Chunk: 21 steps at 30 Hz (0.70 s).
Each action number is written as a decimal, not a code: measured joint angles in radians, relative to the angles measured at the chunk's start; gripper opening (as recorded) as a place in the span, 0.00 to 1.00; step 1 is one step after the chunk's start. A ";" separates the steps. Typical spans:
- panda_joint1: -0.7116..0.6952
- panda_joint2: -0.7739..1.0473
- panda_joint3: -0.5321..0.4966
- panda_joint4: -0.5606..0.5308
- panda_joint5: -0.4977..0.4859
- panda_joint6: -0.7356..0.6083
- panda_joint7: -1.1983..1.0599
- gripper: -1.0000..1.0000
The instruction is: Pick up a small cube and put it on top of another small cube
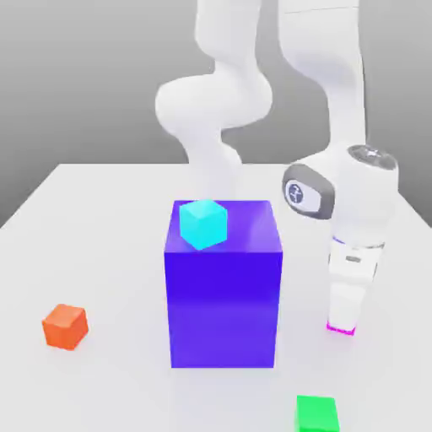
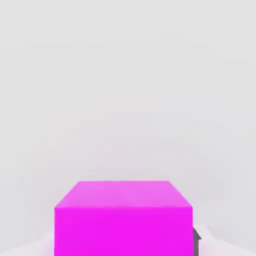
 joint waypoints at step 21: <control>-0.241 0.217 -0.132 0.477 0.104 -0.261 -0.245 1.00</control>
